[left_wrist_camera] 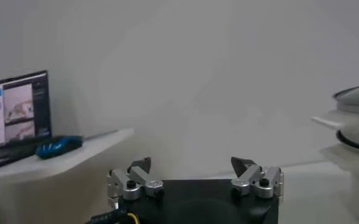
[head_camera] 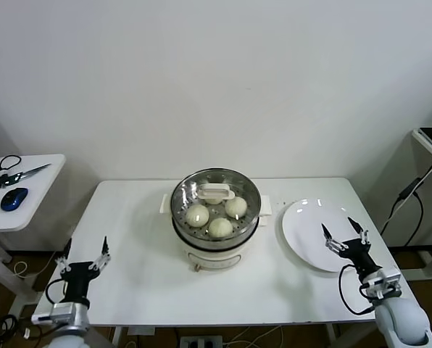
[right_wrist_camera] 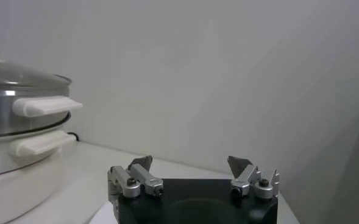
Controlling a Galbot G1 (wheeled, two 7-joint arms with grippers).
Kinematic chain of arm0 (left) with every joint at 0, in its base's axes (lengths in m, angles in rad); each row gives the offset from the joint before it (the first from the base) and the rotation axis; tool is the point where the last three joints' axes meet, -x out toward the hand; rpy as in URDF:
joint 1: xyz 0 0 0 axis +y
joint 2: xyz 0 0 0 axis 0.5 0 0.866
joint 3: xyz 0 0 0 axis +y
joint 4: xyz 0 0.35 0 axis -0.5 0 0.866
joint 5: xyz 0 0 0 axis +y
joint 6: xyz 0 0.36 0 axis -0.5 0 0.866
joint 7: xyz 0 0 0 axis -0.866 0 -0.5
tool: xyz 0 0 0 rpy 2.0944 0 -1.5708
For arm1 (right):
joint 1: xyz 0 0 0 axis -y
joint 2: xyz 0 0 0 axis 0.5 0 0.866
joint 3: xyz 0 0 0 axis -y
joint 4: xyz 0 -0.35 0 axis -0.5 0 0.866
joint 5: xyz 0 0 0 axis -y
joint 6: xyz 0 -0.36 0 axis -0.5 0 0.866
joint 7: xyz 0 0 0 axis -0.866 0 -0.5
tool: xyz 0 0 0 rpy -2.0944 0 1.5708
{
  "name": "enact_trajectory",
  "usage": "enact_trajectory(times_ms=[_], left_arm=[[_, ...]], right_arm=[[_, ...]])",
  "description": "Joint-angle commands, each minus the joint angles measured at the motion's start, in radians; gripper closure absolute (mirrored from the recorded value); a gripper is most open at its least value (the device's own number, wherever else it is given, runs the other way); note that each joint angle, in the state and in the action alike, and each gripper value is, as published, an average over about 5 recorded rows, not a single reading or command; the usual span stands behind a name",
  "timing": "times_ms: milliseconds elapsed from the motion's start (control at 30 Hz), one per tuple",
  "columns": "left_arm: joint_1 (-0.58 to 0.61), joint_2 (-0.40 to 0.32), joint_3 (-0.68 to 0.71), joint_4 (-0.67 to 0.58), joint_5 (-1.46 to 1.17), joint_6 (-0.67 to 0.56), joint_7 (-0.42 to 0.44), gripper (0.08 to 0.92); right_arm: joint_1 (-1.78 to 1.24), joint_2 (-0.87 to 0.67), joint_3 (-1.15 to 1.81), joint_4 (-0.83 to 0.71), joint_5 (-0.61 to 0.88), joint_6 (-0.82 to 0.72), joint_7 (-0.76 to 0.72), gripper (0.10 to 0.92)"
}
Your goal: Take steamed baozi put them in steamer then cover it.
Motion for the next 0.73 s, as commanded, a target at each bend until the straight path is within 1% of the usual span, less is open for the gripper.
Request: enact_trajectory(times_ms=[33,733], left_arm=[[0.033,-0.004,-0.04,0.024,-0.077,-0.065,0.008,0.177],[0.057,-0.01,-0.029,-0.032,-0.038,-0.045,0.024,0.177]], right_arm=[[0.004,0.004,-0.003,0.003,0.008,0.002,-0.009,0.203],[0.005,0.013,0.005,-0.02,0.006,0.021,-0.009,0.203]])
